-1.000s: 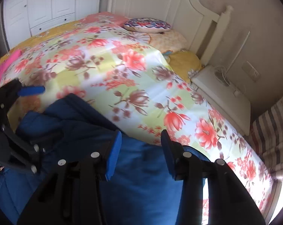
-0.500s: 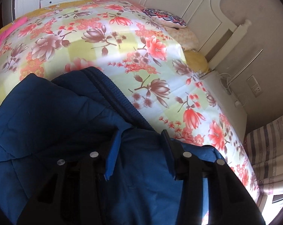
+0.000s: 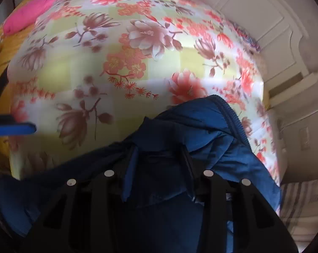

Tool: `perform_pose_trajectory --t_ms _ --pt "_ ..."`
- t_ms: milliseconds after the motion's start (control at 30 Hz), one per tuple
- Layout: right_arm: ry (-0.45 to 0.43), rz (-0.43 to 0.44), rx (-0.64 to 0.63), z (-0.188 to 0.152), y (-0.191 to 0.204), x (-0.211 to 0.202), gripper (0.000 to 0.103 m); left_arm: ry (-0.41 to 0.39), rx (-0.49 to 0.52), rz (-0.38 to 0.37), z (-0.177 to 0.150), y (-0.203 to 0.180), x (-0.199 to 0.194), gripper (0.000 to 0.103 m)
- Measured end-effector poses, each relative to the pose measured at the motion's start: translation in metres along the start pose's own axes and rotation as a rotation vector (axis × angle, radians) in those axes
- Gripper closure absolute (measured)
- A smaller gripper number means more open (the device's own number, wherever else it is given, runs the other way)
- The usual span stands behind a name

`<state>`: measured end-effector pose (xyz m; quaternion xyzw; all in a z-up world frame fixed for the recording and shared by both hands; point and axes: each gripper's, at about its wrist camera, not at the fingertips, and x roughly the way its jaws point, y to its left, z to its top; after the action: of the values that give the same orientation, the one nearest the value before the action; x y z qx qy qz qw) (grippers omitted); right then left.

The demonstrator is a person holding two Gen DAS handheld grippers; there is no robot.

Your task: Fold large clothes

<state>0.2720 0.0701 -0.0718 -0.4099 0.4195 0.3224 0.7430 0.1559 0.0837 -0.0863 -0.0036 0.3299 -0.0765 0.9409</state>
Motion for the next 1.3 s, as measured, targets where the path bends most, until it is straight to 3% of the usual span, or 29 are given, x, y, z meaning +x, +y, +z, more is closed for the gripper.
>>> perform_pose_trajectory --t_ms 200,300,433,567,633,733,833,933,1000,1133,1200,1300 --pt "-0.072 -0.044 0.022 -0.015 -0.001 -0.037 0.063 -0.002 0.010 -0.008 -0.001 0.000 0.003 0.004" --pt "-0.169 -0.093 0.093 -0.047 -0.009 -0.087 0.058 -0.004 0.017 -0.007 -0.002 -0.002 0.000 0.004" --pt "-0.250 -0.155 0.214 -0.116 -0.018 -0.139 0.054 -0.009 0.012 -0.009 -0.005 -0.005 -0.005 0.004" --pt "-0.275 -0.174 0.308 -0.174 -0.014 -0.147 0.050 -0.011 0.006 -0.012 -0.006 -0.004 -0.005 0.004" --pt "-0.263 -0.144 0.396 -0.202 -0.014 -0.129 0.048 -0.012 0.007 -0.008 -0.007 -0.004 -0.005 0.004" --pt "-0.356 -0.077 0.527 -0.235 -0.013 -0.105 0.047 -0.009 0.017 0.000 -0.008 -0.007 -0.003 0.004" --pt "-0.379 -0.063 0.555 -0.240 -0.015 -0.103 0.047 -0.011 0.018 0.004 -0.009 -0.007 0.000 0.004" --pt "-0.342 -0.138 0.507 -0.231 -0.005 -0.115 0.047 -0.014 0.016 0.000 -0.010 -0.006 0.000 0.004" --pt "-0.364 -0.147 0.510 -0.231 0.001 -0.130 0.047 -0.014 0.015 0.003 -0.011 -0.005 -0.001 0.004" --pt "-0.433 -0.140 0.544 -0.250 0.021 -0.151 0.042 -0.015 0.018 -0.001 -0.009 -0.006 -0.002 0.004" --pt "-0.401 -0.113 0.550 -0.255 0.026 -0.141 0.038 -0.016 0.011 -0.008 -0.010 -0.004 -0.001 0.004" --pt "-0.437 -0.062 0.628 -0.264 0.027 -0.124 0.032 -0.016 0.006 -0.014 -0.011 -0.004 -0.001 0.004"
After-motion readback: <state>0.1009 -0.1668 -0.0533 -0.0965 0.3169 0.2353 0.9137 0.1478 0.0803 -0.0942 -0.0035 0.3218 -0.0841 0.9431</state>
